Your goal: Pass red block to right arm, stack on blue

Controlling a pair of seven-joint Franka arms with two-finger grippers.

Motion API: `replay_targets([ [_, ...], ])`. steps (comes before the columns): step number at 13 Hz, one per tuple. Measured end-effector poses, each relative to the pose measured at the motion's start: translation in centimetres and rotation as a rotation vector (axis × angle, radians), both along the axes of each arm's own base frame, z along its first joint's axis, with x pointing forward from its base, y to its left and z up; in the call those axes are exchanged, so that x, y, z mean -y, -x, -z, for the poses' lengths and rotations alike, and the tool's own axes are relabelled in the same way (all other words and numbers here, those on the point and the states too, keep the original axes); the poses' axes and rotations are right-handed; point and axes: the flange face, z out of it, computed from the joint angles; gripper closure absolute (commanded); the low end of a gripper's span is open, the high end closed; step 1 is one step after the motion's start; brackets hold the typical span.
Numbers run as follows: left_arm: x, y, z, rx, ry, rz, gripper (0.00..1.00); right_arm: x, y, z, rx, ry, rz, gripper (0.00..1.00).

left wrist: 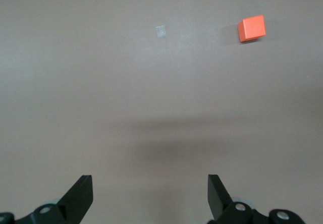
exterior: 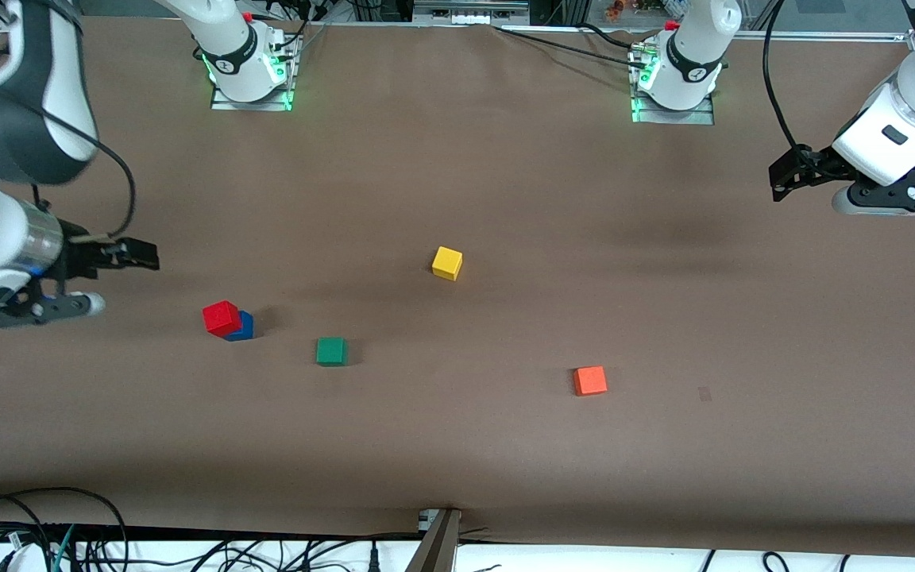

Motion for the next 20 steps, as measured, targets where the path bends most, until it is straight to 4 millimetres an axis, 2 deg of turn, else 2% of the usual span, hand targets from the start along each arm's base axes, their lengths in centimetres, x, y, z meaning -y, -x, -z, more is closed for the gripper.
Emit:
replay_targets([
  [4,0.0,0.0,0.0,0.001,0.0,0.001,0.0,3.8,3.2,-6.4,0.057,-0.022,0.051,0.0],
  [7,0.0,0.0,0.0,0.0,0.0,0.001,0.0,4.7,5.3,-9.8,0.095,-0.021,0.053,0.0],
  [9,0.0,0.0,0.0,0.0,0.0,0.0,0.0,4.2,6.8,-11.0,0.071,-0.025,0.039,0.0],
  [11,0.0,0.0,0.0,0.0,0.0,0.0,0.0,4.1,8.0,-11.8,0.043,-0.024,0.034,0.0],
  [13,0.0,0.0,0.0,0.0,0.0,0.0,0.0,4.6,8.3,-11.8,0.034,-0.015,0.03,0.0],
  [20,0.0,0.0,0.0,0.0,0.0,0.0,0.0,4.3,7.3,-9.3,-0.015,-0.005,0.0,0.0],
])
